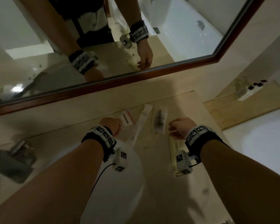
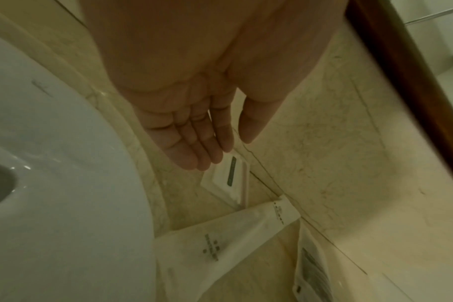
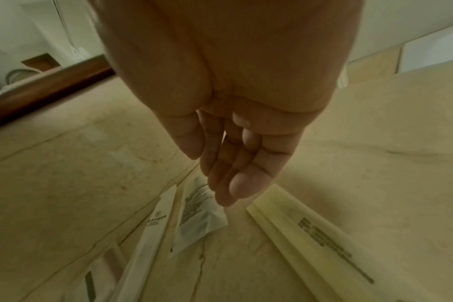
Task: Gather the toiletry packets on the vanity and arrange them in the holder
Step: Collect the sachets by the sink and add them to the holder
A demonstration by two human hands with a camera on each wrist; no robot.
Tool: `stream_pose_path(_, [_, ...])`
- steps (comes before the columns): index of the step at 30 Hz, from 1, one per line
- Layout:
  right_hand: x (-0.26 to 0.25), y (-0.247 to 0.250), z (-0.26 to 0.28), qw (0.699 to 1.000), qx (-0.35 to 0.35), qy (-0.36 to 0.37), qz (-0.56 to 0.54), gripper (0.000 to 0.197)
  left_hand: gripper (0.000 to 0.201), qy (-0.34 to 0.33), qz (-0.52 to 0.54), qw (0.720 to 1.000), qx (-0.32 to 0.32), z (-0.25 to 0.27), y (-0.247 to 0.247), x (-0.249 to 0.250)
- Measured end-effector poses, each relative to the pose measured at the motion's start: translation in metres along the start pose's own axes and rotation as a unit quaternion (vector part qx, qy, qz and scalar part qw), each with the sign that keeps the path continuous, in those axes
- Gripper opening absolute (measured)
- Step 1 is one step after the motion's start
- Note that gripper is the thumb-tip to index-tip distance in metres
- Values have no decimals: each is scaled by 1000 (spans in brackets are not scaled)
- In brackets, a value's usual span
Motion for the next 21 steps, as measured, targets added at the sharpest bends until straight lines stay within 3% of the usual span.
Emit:
stream_pose_path(8, [-15,-2,-28,1000,5,-23,20,21,27,-51,-153,984,78,-8,-9,17])
stream_pose_path(10, [-18,-2,-33,999,-6,-24,30,19,35,-29,-182,978,96,-9,-15,19])
stream_pose_path(15, [-20,-2,-59,995,-2,1,98,22,62,-50,-241,964,99,-18,-34,24])
stream_pose_path(18, [-20,-6,-71,987,3,17,157,21,63,-53,-236,965,103,-23,-36,23])
stream_pose_path(21, [-24,-12,-75,975,1,22,223,34,54,-56,-263,959,92,-25,-37,21])
Point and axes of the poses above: each hand's wrist, its own z-axis away from the middle knuckle, its own y-axis out of the back of the hand, x = y × z, the point moved 4 cm from there along -z, towards the middle knuckle, and after that the axes turned 10 degrees about z, right-handed, at the moved point
